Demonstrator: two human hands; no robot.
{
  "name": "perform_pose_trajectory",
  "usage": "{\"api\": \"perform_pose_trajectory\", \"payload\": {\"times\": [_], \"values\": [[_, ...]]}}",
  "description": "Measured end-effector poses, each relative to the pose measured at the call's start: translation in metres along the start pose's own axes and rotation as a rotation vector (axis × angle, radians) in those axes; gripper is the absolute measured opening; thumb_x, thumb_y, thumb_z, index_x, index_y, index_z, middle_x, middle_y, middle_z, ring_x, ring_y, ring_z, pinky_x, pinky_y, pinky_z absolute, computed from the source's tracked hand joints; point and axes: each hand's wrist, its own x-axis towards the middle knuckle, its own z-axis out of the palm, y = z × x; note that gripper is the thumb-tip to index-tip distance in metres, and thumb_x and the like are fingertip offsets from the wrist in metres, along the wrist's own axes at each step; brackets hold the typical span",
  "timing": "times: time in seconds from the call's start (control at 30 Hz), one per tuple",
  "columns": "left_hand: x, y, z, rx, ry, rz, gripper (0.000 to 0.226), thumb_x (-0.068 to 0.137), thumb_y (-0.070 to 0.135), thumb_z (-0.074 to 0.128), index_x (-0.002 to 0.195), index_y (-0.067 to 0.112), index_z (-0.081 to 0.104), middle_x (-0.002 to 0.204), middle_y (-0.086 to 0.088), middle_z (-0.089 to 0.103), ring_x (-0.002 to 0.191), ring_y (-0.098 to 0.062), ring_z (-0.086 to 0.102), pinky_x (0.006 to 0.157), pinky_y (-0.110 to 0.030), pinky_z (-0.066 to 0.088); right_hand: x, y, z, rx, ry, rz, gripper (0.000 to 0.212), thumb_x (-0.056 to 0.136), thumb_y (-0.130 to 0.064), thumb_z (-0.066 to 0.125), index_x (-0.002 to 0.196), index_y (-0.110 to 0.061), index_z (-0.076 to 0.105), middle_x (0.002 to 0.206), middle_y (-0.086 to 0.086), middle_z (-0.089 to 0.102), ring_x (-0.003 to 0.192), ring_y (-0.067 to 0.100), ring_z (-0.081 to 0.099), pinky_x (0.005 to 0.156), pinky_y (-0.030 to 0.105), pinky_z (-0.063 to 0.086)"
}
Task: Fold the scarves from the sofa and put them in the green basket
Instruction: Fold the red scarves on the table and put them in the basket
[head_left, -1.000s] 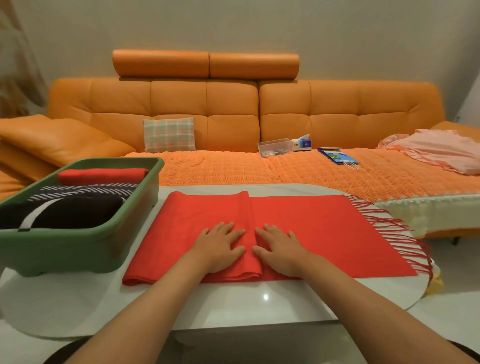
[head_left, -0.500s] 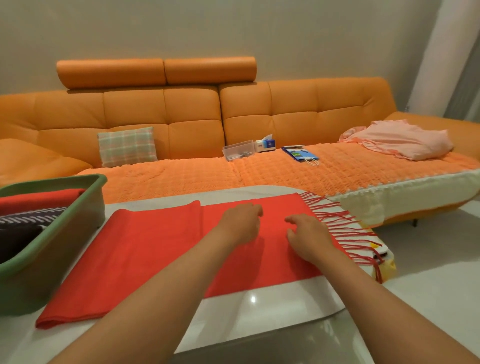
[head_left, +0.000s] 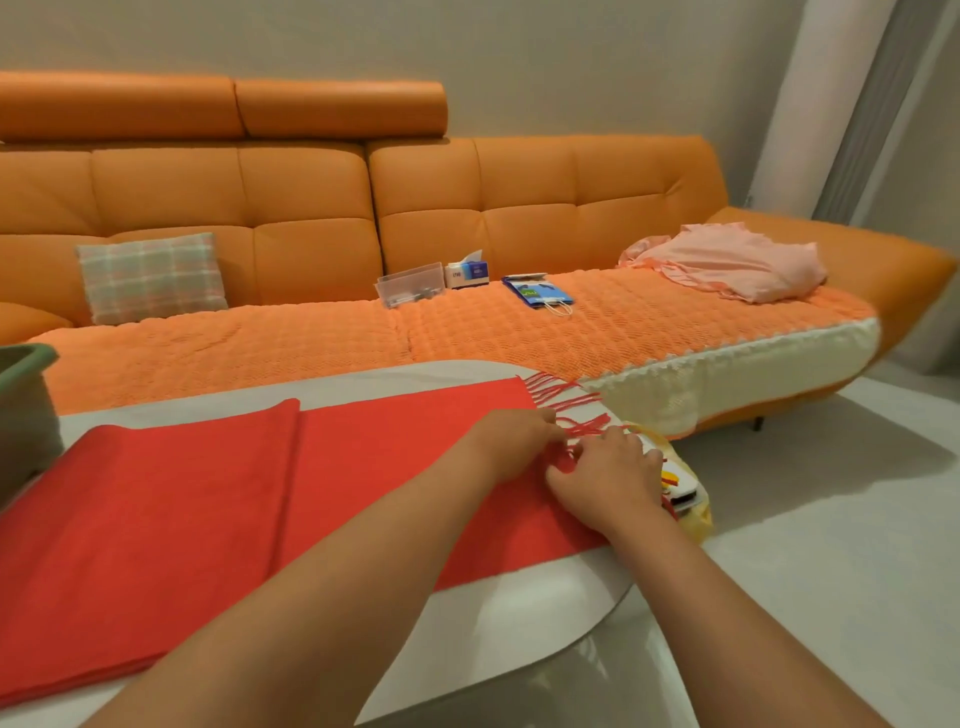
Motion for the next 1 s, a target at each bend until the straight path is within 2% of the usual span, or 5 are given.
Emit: {"api": "perform_pose_trajectory", "payload": {"times": [0.4, 0.53, 0.73, 0.87, 1.0], "values": [[-0.068, -0.043, -0.039, -0.166, 0.282, -0.143, 0.015, 0.093, 0.008, 0.052, 0.097, 0.011, 0.067, 0.100, -0.005, 0.059, 0.088, -0.025, 0.058, 0.071, -0.041, 0.047, -0.014, -0.045, -0.033, 0.500, -0.028, -0.105, 0.010, 0.080, -0.034, 0.061, 0.087, -0.026, 0.063, 0.085, -0.006, 0.065, 0.086, 0.022, 0.062, 0.066, 0.031, 0.044], [-0.120, -0.079, -0.052, -0.063, 0.339, -0.239, 0.014, 0.093, 0.011, 0.053, 0.096, 0.014, 0.066, 0.099, -0.002, 0.060, 0.089, -0.023, 0.058, 0.065, -0.035, 0.045, -0.024, -0.095, -0.042, 0.847, -0.085, -0.155, 0.015, 0.077, -0.023, 0.068, 0.091, -0.024, 0.073, 0.082, -0.004, 0.070, 0.081, 0.019, 0.068, 0.077, 0.042, 0.057], [-0.196, -0.127, -0.042, 0.038, -0.034, -0.436, 0.035, 0.087, 0.008, 0.058, 0.105, 0.034, 0.072, 0.111, 0.006, 0.062, 0.109, -0.018, 0.056, 0.087, -0.033, 0.046, -0.052, -0.159, -0.031, 0.927, -0.583, -0.386, 0.025, 0.087, -0.019, 0.072, 0.111, -0.021, 0.075, 0.097, 0.005, 0.076, 0.055, 0.009, 0.062, 0.047, 0.024, 0.050], [-0.207, -0.137, -0.034, -0.082, 0.089, -0.491, 0.046, 0.083, -0.007, 0.047, 0.103, 0.027, 0.071, 0.109, 0.005, 0.063, 0.108, -0.018, 0.058, 0.083, -0.030, 0.044, -0.043, -0.175, -0.019, 0.813, -0.362, -0.363, 0.016, 0.083, -0.023, 0.067, 0.088, -0.029, 0.081, 0.077, -0.011, 0.075, 0.066, 0.007, 0.066, 0.068, 0.034, 0.060], [-0.179, -0.126, -0.036, -0.187, 0.171, -0.445, 0.024, 0.094, 0.013, 0.053, 0.106, 0.027, 0.068, 0.112, 0.004, 0.064, 0.104, -0.019, 0.060, 0.084, -0.035, 0.049, -0.027, -0.164, -0.014, 0.582, -0.062, -0.217, 0.028, 0.084, -0.018, 0.054, 0.096, -0.032, 0.075, 0.106, -0.009, 0.073, 0.101, 0.017, 0.066, 0.086, 0.031, 0.052]]}}
